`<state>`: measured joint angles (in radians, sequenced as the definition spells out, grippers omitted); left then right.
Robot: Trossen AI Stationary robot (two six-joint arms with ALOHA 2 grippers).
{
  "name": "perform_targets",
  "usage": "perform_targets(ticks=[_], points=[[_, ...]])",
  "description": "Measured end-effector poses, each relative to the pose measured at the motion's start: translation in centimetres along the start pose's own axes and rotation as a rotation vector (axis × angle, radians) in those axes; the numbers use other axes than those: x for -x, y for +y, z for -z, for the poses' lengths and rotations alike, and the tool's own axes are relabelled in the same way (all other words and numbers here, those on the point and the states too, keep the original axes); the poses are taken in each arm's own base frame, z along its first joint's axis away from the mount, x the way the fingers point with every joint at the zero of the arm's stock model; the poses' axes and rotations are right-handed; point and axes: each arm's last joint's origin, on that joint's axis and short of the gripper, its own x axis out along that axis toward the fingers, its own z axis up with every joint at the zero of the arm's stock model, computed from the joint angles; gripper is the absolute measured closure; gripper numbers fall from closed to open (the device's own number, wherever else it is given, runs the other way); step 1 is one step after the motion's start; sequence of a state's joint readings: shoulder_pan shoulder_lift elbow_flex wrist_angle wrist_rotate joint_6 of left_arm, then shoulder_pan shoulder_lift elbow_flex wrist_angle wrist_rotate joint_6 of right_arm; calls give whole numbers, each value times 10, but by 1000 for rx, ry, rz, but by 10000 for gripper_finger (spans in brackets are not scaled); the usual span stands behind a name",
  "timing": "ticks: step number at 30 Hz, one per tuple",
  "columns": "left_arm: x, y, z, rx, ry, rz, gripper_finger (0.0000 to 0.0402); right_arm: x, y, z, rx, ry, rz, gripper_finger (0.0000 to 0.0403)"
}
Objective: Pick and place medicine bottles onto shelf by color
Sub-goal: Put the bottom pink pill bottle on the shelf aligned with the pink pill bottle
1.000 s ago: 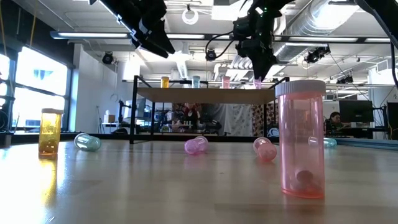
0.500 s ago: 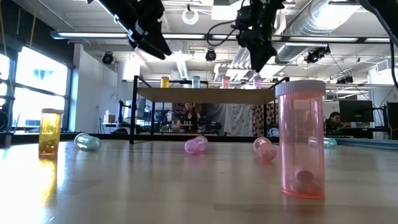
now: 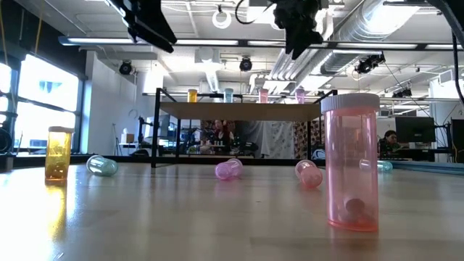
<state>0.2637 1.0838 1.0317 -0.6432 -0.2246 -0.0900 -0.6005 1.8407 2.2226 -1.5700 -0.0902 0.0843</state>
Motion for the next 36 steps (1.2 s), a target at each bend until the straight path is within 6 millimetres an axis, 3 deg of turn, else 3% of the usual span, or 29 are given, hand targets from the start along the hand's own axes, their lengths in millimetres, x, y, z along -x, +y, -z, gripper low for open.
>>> perform_targets(ticks=[6,13,25,36], points=[[4,-16,12,-45,20,73,156,6,39,30,9,38,-11,242],[8,-34,19,-78,32,163,156,1,77,86,-79,81,-8,242],[17,-60,24,-99,36,321,156,-17,122,174,-247,65,-149,242],[23,-91,26,-27,9,422,156,-50,157,218,-224,73,-246,242]])
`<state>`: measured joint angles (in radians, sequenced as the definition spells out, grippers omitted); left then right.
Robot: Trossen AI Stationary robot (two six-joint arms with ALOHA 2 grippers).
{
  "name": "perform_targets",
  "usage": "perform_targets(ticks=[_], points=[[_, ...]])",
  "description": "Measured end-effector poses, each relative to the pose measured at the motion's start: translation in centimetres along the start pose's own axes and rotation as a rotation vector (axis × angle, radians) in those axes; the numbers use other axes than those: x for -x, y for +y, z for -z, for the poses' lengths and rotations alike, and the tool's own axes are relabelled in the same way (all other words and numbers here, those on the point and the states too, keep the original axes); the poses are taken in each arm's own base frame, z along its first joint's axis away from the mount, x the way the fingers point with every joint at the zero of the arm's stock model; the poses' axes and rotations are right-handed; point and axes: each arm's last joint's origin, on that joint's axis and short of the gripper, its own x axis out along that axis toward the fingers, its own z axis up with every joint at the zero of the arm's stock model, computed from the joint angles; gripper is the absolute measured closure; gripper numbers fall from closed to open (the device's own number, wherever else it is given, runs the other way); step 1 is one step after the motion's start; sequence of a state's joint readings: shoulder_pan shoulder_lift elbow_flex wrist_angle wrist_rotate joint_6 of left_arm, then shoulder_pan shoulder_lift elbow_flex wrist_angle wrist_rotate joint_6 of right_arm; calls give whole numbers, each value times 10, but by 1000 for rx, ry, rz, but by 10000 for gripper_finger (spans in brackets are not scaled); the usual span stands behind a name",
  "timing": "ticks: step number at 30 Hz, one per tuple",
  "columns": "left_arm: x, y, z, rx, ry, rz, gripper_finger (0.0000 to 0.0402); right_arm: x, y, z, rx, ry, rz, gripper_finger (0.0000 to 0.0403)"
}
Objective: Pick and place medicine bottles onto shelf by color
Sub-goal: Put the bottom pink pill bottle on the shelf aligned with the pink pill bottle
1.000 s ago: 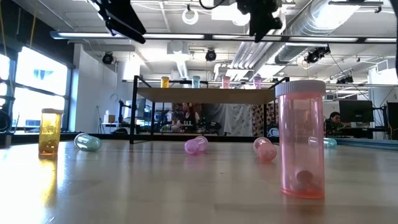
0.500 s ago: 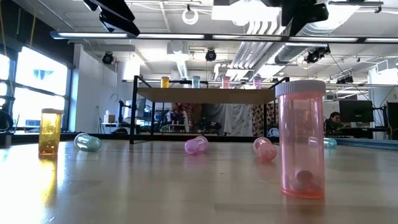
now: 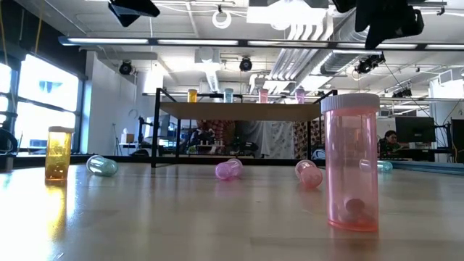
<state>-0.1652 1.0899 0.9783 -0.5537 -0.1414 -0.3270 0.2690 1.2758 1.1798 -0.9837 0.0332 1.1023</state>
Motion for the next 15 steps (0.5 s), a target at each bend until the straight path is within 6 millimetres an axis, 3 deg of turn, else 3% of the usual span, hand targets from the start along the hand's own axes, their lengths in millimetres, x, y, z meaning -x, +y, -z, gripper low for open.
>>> perform_targets(ticks=[9,15], points=[[-1,-19,7,138,17,38,156,-22,22,19,134,-88,-208,225],[3,-27,10,201,22,63,156,-32,34,30,371,-161,-341,194]])
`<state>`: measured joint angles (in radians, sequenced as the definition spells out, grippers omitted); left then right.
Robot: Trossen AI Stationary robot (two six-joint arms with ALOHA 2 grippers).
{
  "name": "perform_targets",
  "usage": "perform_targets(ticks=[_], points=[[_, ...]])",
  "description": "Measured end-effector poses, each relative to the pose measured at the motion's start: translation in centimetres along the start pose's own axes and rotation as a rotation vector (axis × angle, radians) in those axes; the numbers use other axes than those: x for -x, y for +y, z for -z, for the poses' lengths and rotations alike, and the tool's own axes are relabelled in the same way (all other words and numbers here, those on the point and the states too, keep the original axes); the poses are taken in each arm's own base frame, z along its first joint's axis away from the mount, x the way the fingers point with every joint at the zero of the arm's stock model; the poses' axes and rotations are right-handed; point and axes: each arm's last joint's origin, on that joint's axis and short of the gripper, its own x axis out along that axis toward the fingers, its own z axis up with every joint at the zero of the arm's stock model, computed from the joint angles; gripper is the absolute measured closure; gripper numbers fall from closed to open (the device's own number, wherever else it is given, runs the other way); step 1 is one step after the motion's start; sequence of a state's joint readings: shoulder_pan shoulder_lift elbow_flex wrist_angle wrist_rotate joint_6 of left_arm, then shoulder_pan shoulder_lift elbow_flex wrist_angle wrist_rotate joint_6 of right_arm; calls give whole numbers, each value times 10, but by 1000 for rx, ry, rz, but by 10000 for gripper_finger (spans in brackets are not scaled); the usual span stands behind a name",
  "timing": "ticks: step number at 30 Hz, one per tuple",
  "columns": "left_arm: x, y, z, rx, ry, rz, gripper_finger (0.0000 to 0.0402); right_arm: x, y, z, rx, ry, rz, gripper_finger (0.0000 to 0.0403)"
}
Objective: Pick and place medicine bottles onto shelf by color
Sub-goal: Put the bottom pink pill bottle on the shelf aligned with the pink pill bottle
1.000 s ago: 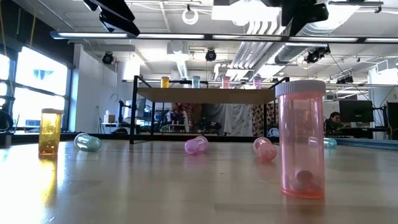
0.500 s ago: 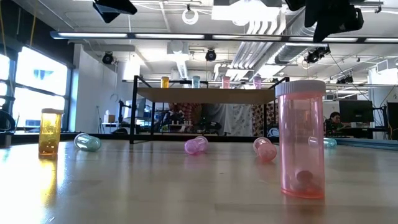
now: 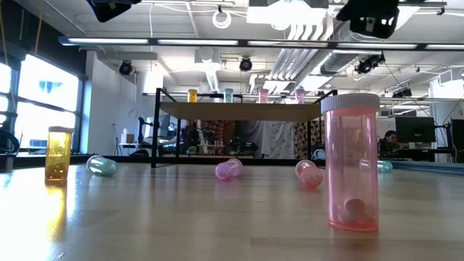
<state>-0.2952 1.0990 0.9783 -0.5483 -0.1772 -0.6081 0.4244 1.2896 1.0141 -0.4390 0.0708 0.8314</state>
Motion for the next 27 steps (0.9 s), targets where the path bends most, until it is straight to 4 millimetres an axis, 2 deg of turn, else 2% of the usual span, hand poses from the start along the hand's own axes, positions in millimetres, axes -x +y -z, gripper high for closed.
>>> perform_targets(ticks=[7,11,18,27], points=[[1,-5,2,14,-7,14,156,-19,11,20,314,-21,-87,190],[1,-7,1,12,-42,2,156,-39,21,31,461,-20,-117,190],[2,-8,1,16,-75,-29,156,-73,26,50,542,15,-125,190],[2,-8,1,18,-88,-43,156,-111,25,62,595,3,-137,190]])
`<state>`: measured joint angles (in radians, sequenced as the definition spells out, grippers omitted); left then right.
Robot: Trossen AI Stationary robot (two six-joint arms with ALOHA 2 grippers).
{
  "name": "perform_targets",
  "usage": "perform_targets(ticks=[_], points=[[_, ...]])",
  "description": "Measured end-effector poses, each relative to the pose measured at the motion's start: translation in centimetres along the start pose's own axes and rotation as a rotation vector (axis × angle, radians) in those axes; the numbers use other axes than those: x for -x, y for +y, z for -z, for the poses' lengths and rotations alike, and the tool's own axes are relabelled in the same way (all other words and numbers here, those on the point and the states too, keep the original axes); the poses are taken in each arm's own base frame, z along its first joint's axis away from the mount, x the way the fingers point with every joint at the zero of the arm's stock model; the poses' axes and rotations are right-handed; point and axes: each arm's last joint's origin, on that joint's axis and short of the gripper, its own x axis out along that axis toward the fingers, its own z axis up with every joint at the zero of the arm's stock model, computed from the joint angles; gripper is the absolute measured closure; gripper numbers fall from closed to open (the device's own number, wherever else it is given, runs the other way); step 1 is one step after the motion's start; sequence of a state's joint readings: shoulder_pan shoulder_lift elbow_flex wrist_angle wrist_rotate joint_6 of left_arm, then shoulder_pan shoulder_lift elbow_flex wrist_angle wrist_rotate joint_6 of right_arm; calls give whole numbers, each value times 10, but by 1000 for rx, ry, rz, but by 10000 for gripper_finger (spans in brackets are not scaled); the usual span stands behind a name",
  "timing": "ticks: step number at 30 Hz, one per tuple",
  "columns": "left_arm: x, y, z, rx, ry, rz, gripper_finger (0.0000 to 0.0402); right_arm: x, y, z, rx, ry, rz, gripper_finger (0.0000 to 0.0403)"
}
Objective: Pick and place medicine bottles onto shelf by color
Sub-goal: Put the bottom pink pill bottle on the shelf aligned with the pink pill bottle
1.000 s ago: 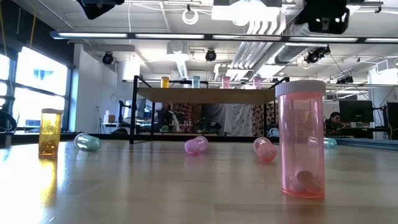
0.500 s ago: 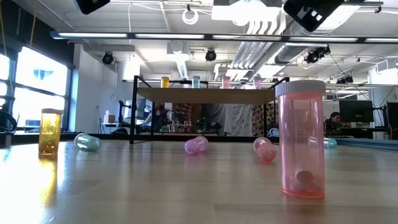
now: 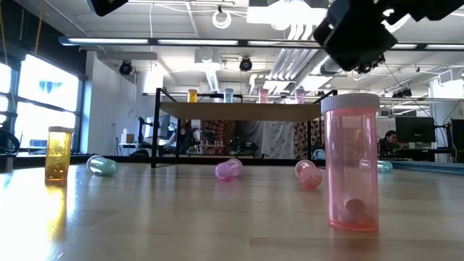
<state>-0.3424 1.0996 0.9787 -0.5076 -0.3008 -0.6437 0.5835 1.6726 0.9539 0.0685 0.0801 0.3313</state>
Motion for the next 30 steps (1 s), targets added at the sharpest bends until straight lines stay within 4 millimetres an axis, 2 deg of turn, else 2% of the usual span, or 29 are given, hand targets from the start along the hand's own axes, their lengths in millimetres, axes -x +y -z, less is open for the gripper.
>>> perform_targets(ticks=[6,17,26,30], points=[[0,0,0,1,-1,1,156,-19,-1,10,60,9,-3,190],[0,0,0,7,1,-3,156,-41,-4,23,98,26,-21,190],[0,0,0,7,2,-4,156,-50,-5,28,105,24,-13,191],[0,0,0,7,3,-5,156,-50,-6,28,105,21,-1,205]])
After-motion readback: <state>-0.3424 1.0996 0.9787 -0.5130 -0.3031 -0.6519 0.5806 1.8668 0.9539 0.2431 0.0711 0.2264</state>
